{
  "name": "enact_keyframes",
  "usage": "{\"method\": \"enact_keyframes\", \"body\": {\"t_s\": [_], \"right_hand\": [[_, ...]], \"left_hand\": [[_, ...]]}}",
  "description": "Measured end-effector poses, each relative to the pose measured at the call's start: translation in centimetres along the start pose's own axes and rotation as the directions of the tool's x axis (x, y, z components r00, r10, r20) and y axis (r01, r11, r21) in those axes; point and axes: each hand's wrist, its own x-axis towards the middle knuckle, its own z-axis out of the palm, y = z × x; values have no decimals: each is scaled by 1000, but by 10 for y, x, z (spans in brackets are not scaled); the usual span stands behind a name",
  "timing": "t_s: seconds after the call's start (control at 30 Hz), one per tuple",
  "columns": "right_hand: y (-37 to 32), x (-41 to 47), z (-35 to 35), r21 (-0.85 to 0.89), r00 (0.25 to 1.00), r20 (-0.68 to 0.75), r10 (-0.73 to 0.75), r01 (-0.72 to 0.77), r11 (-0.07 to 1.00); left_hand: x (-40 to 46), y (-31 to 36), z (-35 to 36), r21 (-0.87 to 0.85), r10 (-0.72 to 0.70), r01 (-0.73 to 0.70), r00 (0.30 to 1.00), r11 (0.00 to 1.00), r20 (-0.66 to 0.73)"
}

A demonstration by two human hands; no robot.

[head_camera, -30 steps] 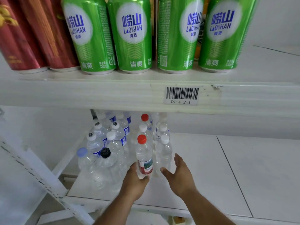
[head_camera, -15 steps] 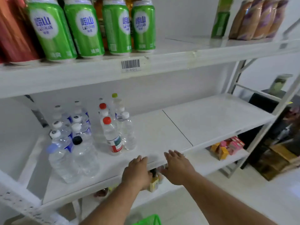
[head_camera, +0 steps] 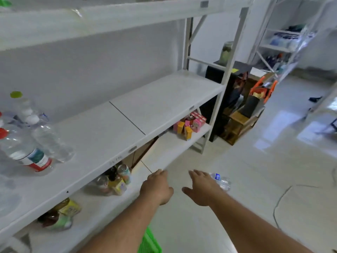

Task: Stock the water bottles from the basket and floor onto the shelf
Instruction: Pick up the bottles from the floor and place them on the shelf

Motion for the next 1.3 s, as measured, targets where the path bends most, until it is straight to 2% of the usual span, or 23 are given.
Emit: {"method": "enact_keyframes", "body": {"t_s": [0.13, 0.3, 0.53, 0.77, 0.9, 1.07, 1.3], "right_hand": [[86, -4, -5, 46, 995, 36, 90, -91, 995], [187, -3, -21, 64, 989, 62, 134, -138, 988], [286, 3, -51, 112, 979, 62, 192, -198, 974], [333, 50, -72, 174, 983, 77, 169, -180, 968], [357, 93, -88, 103, 980, 100, 173, -183, 978], [386, 166, -120, -18, 977, 137, 163, -162, 987], [392, 241, -167, -89, 977, 181, 110, -95, 991]], "left_hand": [[23, 80, 27, 42, 22, -26, 997, 999, 78], [49, 171, 54, 29, 2, -6, 992, 1000, 125], [81, 254, 70, 19, -8, 6, 990, 1000, 143], [140, 290, 71, 27, -45, 42, 986, 999, 163], [191, 302, 79, 10, -73, 72, 982, 997, 172], [265, 320, 83, -89, -104, 121, 978, 989, 180], [333, 341, 47, -134, -170, 195, 969, 971, 182]]}}
